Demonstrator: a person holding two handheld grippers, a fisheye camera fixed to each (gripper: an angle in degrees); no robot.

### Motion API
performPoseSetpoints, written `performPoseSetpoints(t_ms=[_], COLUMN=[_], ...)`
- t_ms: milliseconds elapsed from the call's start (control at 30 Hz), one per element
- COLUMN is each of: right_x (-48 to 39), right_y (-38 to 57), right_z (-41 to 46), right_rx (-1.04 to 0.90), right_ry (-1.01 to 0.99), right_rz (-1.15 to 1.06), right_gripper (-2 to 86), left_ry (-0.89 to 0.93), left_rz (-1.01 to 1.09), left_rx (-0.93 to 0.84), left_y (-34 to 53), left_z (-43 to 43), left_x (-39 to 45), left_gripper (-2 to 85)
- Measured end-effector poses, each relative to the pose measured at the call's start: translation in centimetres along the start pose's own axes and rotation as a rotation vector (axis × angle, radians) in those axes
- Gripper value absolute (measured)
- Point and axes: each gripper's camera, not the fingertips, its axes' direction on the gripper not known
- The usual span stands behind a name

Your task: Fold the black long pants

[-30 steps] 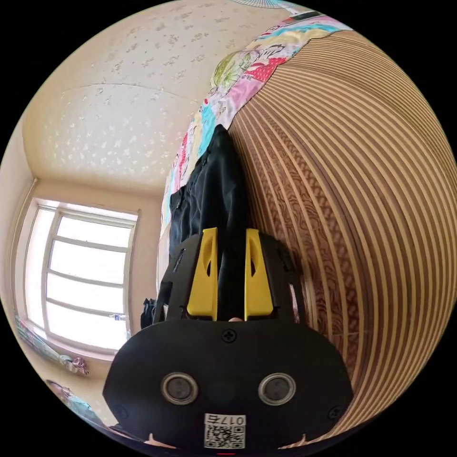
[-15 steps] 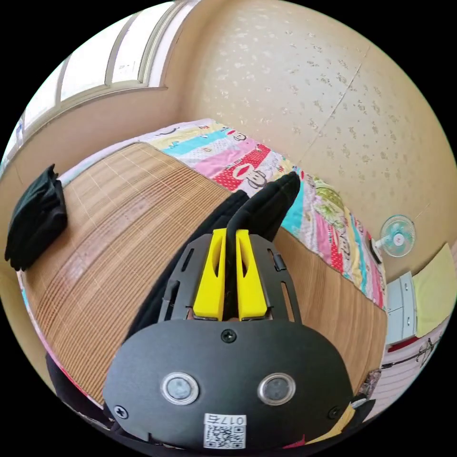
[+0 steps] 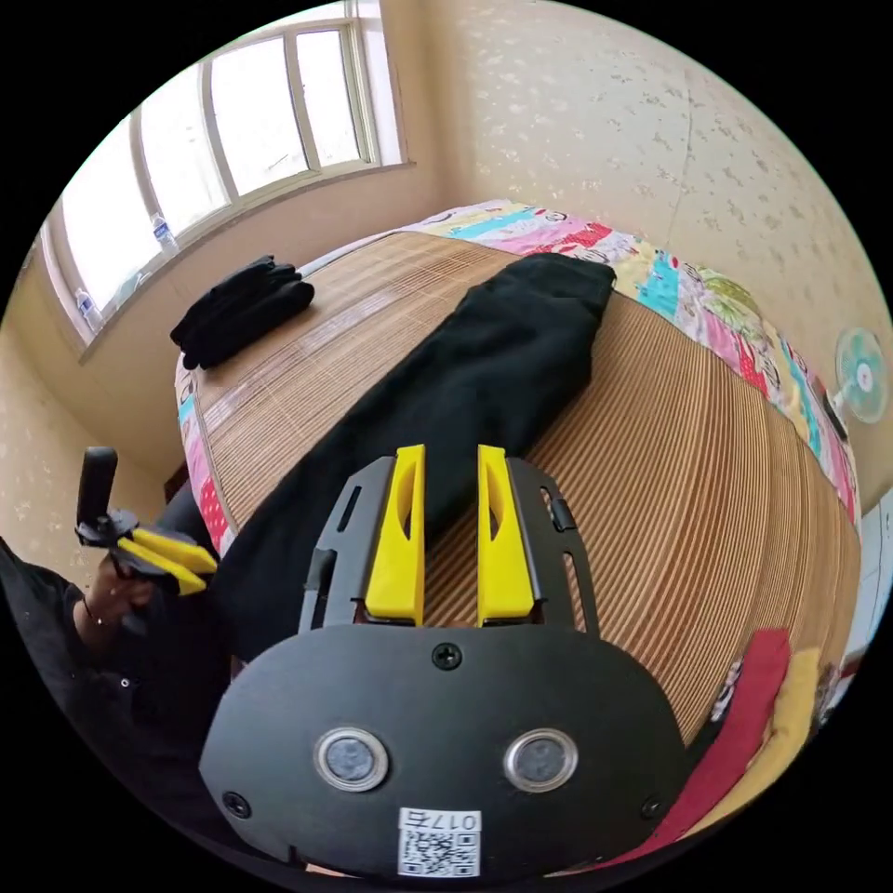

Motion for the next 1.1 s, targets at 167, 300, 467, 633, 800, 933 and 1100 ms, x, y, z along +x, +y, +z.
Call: performPoseSetpoints(t_ms=[167,300,467,633,800,933,1100], right_x=[-1.9,-2.5,-1.7,-0.4,0.9,4.3,4.4], right_y=[11.0,13.2,13.3,14.0,14.5,14.0,13.3], right_z=[0.7,0.6,-2.3,1.0,0.3,1.5,4.2], right_rx=[0.013,0.09,0.187,-0.015,0.038,0.065,-0.031], right_ry=[-0.253,-0.261,-0.39,-0.335,-0.329,-0.466,-0.477], right_rz=[0.155,0.212,0.213,0.221,0.198,0.268,0.24], right_gripper=[6.9,3.8,2.3,2.2,3.0,5.9,4.8], left_ry=[-0.089,-0.112,0.024,0.022,-0.026,-0.049,-0.11], left_rz=[0.023,-0.002,0.027,-0.102,-0.103,-0.071,-0.063], left_rx=[-0.063,-0.054,-0.041,-0.111,-0.018,0.024,-0.141], left_y=[-2.6,-2.4,-2.2,-0.5,0.1,-1.7,-4.0], left_z=[2.9,3.0,1.4,3.4,2.0,2.1,5.4], left_x=[1.2,2.0,3.1,-0.3,1.0,1.9,2.3], left_gripper=[6.5,5.0,3.5,3.8,5.5,10.8,8.4])
